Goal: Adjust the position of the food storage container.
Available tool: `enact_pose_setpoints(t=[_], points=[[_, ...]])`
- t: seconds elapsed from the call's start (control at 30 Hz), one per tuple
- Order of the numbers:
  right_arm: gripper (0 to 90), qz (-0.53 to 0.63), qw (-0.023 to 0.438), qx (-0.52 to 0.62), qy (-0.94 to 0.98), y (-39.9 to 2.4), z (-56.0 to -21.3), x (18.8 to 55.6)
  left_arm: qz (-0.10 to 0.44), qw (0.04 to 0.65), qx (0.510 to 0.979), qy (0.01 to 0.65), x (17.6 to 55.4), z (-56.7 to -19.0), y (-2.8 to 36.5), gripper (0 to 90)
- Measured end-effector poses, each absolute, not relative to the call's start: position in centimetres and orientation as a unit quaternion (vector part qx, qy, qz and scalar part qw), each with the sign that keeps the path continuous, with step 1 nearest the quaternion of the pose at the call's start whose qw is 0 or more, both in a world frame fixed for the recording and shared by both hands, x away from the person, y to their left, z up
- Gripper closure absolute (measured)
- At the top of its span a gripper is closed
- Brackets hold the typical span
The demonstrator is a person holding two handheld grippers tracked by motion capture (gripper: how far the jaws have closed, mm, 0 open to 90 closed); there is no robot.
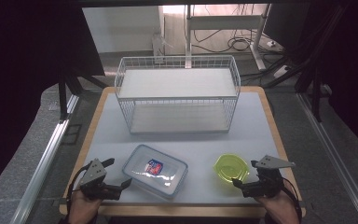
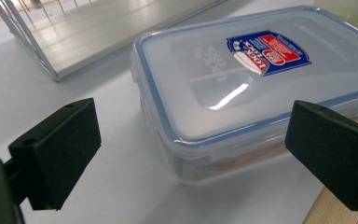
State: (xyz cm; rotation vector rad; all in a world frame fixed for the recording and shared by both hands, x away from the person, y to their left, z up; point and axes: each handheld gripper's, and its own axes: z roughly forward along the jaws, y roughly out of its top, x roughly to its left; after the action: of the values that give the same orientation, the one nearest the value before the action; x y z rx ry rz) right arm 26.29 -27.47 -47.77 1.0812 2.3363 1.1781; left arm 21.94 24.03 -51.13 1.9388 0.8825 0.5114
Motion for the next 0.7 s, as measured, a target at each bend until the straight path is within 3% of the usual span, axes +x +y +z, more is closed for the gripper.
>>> enact_pose_setpoints(t=[0.17, 0.4, 0.6, 0.7], points=[[0.0, 0.414, 0.154, 0.38, 0.812, -27.39, -47.72, 26.2, 0.211, 0.455, 0.789, 0.356, 22.05, -51.33, 24.01, 3.2], [8.8, 0.414, 0.17, 0.388, 0.806, -27.66, -47.64, 26.2, 0.219, 0.45, 0.791, 0.35, 21.98, -51.31, 23.79, 3.3], [25.9, 0.412, 0.17, 0.376, 0.812, -27.16, -47.2, 25.83, 0.219, 0.449, 0.792, 0.35, 21.98, -51.37, 23.8, 3.2], [29.4, 0.412, 0.173, 0.372, 0.814, -26.91, -46.98, 25.67, 0.221, 0.452, 0.79, 0.351, 21.96, -51.33, 23.89, 3.2]])
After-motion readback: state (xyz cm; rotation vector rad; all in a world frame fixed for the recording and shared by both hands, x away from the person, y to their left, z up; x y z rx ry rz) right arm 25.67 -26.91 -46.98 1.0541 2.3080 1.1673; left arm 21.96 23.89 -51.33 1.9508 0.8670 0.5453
